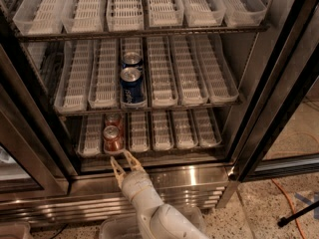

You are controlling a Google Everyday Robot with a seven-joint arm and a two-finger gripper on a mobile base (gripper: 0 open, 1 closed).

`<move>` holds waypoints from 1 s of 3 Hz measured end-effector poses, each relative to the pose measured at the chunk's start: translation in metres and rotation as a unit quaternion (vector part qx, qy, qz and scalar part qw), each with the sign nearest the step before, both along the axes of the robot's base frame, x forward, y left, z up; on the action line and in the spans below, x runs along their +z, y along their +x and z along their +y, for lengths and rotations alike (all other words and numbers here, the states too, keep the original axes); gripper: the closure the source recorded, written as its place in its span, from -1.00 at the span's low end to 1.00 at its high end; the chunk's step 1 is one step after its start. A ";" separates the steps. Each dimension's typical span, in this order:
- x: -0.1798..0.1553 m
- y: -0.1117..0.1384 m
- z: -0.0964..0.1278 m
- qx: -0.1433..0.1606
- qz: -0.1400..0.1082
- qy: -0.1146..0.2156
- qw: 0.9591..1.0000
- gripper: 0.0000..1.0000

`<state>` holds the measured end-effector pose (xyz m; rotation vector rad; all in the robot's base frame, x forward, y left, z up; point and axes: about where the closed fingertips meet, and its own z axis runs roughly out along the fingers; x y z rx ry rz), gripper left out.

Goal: Pick coke can from bottom shelf of fridge

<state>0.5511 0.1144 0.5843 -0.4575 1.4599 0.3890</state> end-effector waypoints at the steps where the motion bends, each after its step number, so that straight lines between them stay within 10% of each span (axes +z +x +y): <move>1: -0.001 0.004 0.003 0.002 -0.002 0.000 1.000 -0.46; 3: 0.000 0.040 0.017 0.021 -0.014 0.002 1.000 -0.28</move>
Offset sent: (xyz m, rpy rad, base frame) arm 0.0142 0.0127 -0.0046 -0.0053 -0.0100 0.0276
